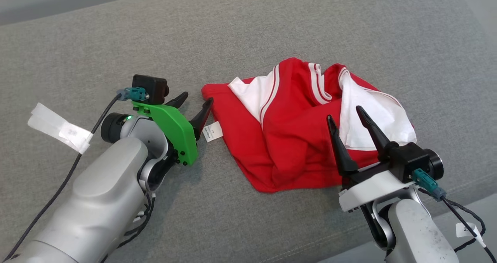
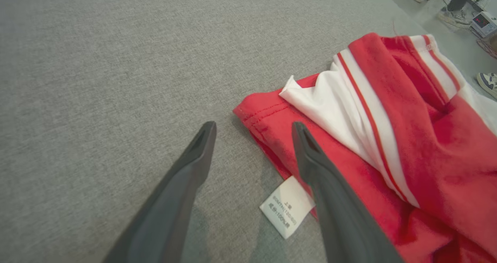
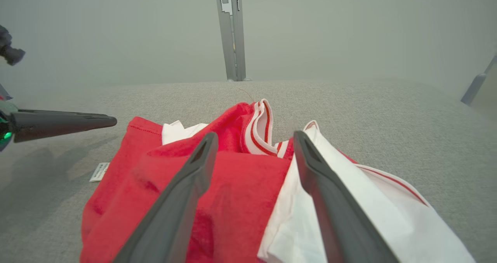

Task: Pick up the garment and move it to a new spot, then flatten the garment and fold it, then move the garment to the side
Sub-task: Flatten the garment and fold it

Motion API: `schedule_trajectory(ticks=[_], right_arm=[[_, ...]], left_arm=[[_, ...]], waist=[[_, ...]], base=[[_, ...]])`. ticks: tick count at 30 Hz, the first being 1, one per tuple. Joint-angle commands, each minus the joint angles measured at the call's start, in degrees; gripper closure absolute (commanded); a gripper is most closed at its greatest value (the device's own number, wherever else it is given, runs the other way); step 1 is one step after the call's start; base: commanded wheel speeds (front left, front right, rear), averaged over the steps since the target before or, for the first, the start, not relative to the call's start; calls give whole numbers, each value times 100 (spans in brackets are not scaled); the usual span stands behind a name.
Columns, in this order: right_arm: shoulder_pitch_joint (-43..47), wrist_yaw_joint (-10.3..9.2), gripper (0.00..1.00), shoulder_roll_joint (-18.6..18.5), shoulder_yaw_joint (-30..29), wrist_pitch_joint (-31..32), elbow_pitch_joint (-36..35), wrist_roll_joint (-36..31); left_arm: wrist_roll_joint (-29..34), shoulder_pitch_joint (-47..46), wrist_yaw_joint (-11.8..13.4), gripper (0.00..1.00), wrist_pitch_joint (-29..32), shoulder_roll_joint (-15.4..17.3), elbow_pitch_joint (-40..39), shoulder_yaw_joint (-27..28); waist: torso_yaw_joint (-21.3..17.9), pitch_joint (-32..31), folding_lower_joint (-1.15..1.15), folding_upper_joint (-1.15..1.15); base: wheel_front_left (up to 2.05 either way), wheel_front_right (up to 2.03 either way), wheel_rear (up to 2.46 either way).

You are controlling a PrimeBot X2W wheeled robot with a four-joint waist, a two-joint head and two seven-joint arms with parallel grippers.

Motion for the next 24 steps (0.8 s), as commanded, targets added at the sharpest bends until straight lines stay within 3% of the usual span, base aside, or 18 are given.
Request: schedule_trajectory(ticks=[1, 4, 9, 24], right_arm=[[-21, -2, 0, -16, 15, -18, -28, 55], [-34, -2, 0, -15, 34, -17, -44, 159], [-20, -2, 0, -15, -17, -17, -83, 256], [39, -2, 0, -16, -85, -18, -3, 129]], left_arm=[[-44, -88, -32, 0, 92, 33, 115, 3], [-60, -180, 8, 0, 277, 100, 361, -17], [-124, -166, -192, 0, 392, 97, 612, -82], [-956, -194, -353, 0, 671, 29, 321, 433]], waist=[[-225, 159, 0, 0], [-380, 242, 0, 0], [-529, 369, 0, 0], [-349, 202, 0, 0]], base=[[0, 0, 0], [0, 0, 0], [0, 0, 0], [0, 0, 0]])
